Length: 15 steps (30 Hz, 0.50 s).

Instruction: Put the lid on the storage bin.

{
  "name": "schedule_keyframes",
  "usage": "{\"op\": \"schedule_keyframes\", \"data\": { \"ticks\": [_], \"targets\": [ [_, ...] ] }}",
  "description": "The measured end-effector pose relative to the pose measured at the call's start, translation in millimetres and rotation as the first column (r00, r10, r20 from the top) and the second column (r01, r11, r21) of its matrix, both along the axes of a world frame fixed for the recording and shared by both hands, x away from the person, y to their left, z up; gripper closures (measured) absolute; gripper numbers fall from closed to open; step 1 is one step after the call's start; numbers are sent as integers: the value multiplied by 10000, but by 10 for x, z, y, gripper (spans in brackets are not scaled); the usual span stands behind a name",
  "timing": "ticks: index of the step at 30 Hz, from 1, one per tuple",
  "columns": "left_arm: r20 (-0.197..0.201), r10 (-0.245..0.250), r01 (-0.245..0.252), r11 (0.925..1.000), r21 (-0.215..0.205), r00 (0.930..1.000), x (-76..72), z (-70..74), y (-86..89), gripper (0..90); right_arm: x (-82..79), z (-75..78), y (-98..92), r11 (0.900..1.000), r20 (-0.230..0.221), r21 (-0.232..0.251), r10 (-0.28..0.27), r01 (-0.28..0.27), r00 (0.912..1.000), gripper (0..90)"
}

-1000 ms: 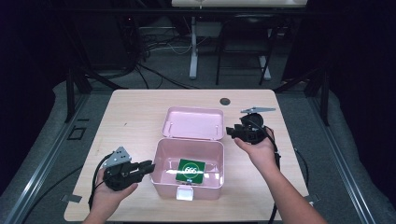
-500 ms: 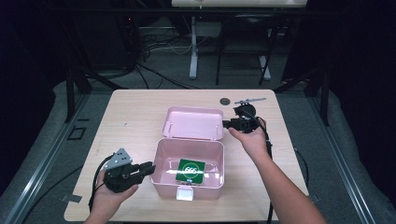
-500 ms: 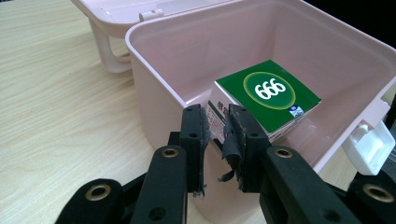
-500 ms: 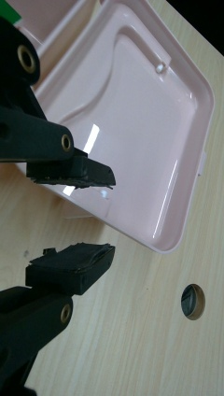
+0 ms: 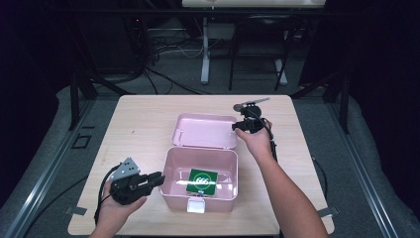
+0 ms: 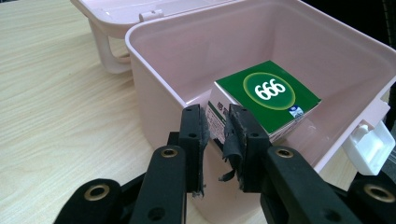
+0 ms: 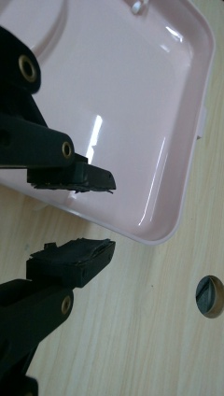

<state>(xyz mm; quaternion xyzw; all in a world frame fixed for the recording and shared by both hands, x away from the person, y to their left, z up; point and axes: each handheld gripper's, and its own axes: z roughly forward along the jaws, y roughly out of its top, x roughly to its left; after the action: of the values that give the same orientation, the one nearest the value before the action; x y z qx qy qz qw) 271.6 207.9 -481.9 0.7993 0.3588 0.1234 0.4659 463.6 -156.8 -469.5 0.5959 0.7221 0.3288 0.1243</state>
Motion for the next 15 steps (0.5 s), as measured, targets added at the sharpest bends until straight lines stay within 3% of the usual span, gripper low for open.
{"op": "schedule_keyframes", "data": {
  "ticks": [8,15],
  "targets": [
    [19,45,-45,10000,20,10000,-6,-2,-5,760,106,-97,-23,9993,-384,335,-177,190,9991,751],
    [-20,135,-135,9999,0,9999,-17,-2,-12,759,128,-101,3,9989,-393,410,-225,241,9990,772]
  ]
}}
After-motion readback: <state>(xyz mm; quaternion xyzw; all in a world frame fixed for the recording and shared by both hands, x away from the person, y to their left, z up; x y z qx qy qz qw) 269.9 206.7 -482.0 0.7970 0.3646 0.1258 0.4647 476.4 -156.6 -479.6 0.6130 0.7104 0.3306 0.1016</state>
